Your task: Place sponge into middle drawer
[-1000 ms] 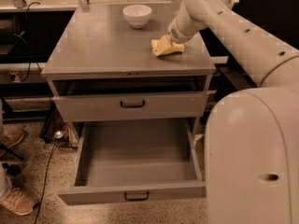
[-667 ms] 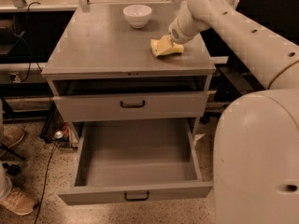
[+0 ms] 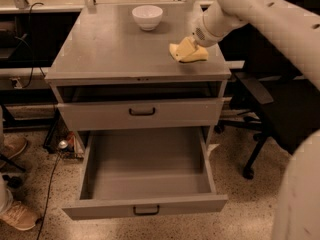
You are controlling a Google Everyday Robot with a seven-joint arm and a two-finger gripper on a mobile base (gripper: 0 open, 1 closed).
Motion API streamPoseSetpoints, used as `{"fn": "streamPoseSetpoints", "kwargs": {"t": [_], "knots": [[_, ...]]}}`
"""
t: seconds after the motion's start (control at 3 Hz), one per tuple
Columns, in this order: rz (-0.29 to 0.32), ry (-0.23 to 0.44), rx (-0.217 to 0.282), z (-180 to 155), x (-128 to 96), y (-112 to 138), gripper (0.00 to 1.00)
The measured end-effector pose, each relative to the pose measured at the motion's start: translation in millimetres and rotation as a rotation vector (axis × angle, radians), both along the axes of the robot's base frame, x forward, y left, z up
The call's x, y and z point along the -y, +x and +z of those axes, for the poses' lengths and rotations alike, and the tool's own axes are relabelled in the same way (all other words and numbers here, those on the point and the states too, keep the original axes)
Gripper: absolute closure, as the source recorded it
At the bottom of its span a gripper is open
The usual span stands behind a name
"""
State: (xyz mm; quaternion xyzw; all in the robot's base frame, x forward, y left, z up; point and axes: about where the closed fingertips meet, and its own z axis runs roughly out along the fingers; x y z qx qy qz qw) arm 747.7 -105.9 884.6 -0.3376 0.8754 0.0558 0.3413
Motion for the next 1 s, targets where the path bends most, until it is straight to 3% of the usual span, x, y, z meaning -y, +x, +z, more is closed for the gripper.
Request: {"fn": "streamPoseSetpoints", "kwargs": {"t": [0.33, 0.67, 1.0], "knots": [[-0.016, -0.049, -0.136, -3, 13, -50, 1.0], [-0.009, -0.095, -0.316, -20, 31, -107, 1.0], [-0.009, -0.095, -0.322, -24, 31, -109, 1.0]]}}
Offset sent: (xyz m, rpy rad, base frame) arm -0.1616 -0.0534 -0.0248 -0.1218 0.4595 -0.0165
